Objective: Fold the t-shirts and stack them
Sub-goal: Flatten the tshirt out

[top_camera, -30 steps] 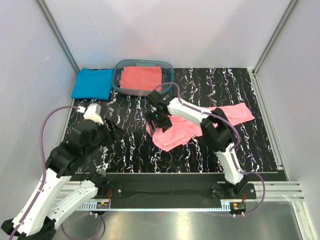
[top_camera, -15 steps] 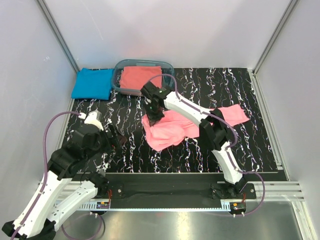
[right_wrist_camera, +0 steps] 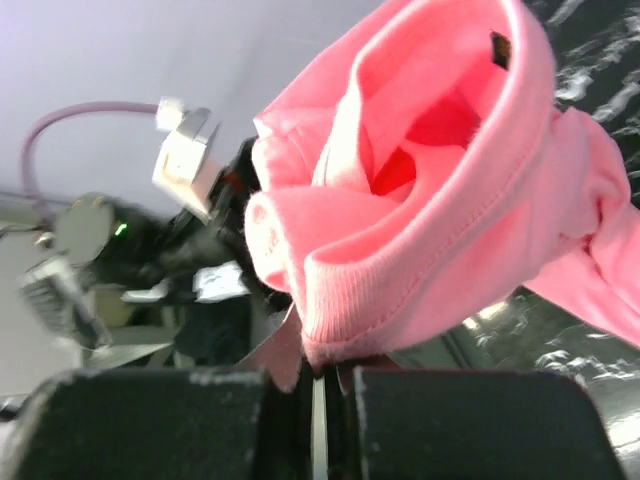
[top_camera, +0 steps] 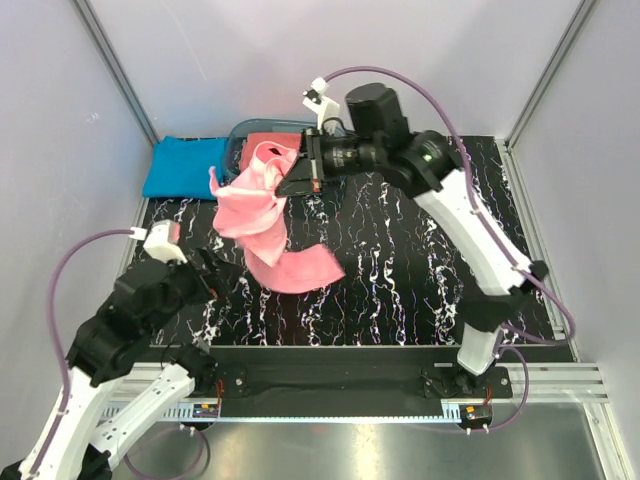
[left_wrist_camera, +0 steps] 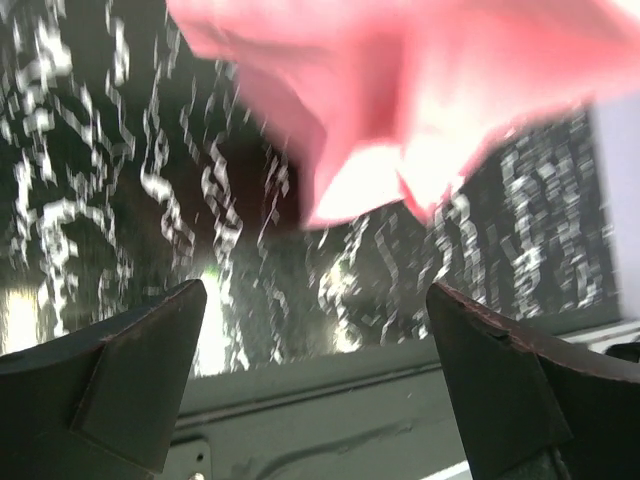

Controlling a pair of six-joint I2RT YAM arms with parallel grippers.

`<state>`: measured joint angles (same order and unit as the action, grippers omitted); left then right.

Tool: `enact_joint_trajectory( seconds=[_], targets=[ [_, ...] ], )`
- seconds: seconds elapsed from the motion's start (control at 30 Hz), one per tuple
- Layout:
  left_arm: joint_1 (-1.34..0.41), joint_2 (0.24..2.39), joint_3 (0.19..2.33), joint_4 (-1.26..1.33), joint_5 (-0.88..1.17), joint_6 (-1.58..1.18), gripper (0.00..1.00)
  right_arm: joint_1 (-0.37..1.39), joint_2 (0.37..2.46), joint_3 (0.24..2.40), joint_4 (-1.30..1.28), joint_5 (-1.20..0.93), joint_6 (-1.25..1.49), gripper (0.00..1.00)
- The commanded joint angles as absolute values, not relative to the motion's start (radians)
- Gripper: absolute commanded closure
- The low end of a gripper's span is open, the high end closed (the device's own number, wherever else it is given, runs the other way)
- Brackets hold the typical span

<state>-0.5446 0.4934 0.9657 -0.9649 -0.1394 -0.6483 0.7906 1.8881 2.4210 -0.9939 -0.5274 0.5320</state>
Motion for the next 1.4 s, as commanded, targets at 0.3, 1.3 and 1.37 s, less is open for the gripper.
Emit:
enact_joint_trajectory(
  seconds=[0.3,1.3,1.37],
  targets=[
    [-0.543,0.393,1.104,-1.009,-0.247,-0.681,0.02,0.542,1.54,1.795,-0.244,-0.693,1.04,1.0],
    [-0.557,1.423,1.048,-0.64,0.114,-0.581,0.05,0.187,1.836,1.411,-0.761,-0.22,0.396,0.35],
    [-0.551,1.448,1.068,-0.65,0.126,-0.562,0.05,0.187,1.884,1.453,-0.781,-0.187,0.364,0.38]
  ],
)
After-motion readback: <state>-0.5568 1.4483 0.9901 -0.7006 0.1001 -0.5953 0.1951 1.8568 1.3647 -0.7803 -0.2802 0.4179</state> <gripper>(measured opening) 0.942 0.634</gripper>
